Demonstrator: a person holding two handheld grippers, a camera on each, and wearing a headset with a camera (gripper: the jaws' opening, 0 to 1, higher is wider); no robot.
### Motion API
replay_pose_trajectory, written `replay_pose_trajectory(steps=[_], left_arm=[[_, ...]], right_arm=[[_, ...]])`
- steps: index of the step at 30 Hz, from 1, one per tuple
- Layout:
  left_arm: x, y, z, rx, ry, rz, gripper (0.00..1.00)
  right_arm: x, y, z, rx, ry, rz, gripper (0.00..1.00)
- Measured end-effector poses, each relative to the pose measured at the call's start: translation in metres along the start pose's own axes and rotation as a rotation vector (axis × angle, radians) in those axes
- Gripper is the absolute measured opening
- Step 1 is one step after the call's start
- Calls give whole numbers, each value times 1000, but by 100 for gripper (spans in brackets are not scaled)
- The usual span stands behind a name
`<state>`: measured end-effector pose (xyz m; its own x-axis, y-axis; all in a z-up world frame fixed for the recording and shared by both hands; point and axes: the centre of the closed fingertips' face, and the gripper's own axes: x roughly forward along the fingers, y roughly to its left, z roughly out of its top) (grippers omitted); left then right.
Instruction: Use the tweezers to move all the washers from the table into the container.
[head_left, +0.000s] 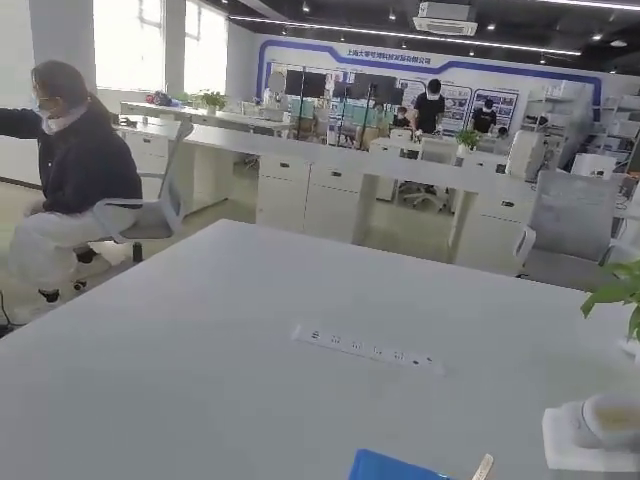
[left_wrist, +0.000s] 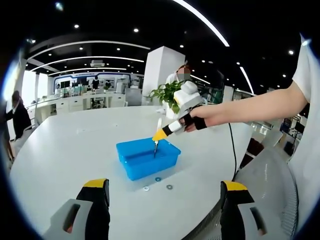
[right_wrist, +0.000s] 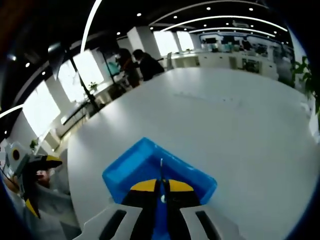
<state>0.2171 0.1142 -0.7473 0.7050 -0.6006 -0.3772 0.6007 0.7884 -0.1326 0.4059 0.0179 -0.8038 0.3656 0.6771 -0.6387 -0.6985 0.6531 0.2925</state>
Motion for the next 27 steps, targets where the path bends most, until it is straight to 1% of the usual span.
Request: replay_pose_trajectory(steps=[2,3,5,10,12,14,16,18,19,20,23,24,27], left_arm=[[0,0,0,-1,2,0,94],[0,0,-1,0,3,1,94],[0,0,-1,-2,3,0,94],[0,1,-1,-2,5,1,94],[1,1,-2,0,8,0,94],[1,1,-2,0,7,1,94],[1,1,-1,-2,6,2,94],[1,2,-1,-3,6,3,94],[1,2,-1,-2,6,2,94],[1,1,-1,-1,6,2,94],[1,1,-2,1,7,0,94],[1,1,-1,2,8,-1,94],[1,0,-1,5,9,-4,94]], right_arm=[[3,-5,-2,-6,8,-3,3],[0,-2,-1,-7,10,-5,3],[1,-3,-5,-11,13,-9,3],[2,-3,-5,-28,0,-11,3],[1,1,-3,-64,-11,-1,4],[-1,1,-1,-77,-21,-7,4],[-3,0,4,-73,-50,-4,4],[-10,7,9,-67,-84,-1,4],[-16,14,13,-68,-107,3,4],[-19,18,15,-70,-118,12,4],[-31,37,22,-80,-164,35,4],[-36,46,24,-87,-180,56,4],[-45,62,24,-98,-205,75,3]])
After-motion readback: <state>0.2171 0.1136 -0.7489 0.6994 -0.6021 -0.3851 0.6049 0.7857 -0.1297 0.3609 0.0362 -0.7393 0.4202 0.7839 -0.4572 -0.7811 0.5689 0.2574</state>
